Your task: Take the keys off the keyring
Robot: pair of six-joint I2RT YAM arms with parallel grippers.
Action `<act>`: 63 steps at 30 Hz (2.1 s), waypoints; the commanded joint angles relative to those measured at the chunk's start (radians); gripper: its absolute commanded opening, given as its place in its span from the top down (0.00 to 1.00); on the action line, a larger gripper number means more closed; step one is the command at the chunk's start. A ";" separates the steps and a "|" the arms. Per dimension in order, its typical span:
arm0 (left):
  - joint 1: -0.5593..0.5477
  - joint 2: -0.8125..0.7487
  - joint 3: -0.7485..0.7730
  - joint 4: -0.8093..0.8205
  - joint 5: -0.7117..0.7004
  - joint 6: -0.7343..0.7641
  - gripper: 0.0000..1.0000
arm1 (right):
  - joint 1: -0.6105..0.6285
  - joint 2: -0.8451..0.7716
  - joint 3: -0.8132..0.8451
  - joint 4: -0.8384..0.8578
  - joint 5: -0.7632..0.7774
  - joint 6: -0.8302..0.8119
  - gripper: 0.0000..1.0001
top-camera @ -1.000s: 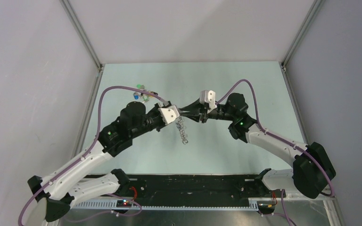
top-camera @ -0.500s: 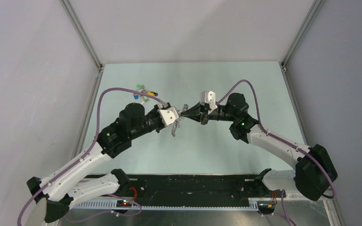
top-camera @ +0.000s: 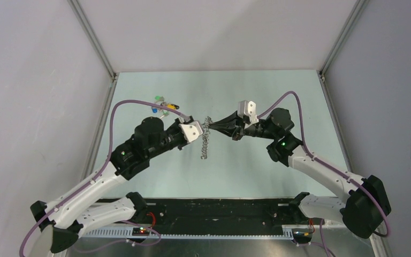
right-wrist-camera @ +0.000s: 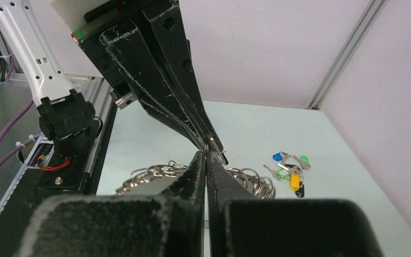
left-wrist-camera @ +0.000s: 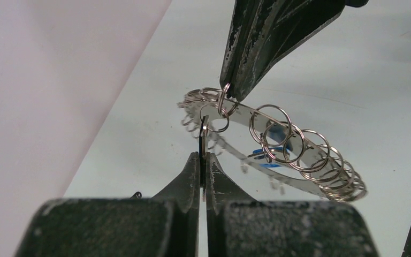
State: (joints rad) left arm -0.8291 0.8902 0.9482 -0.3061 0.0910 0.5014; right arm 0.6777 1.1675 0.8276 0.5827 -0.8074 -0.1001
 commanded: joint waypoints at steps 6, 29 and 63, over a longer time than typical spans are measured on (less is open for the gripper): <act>-0.001 0.017 0.012 0.047 0.027 0.005 1.00 | 0.021 -0.043 -0.054 0.231 0.117 0.061 1.00; 0.000 -0.030 -0.003 0.054 0.038 0.035 1.00 | 0.020 -0.071 -0.088 -0.009 0.075 -0.188 0.76; 0.000 -0.049 -0.004 0.058 -0.045 0.024 1.00 | 0.039 0.008 0.052 -0.162 0.024 -0.191 1.00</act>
State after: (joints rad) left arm -0.8295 0.8673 0.9348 -0.3103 0.1081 0.5163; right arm 0.7132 1.2480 0.8387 0.4786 -0.7864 -0.2665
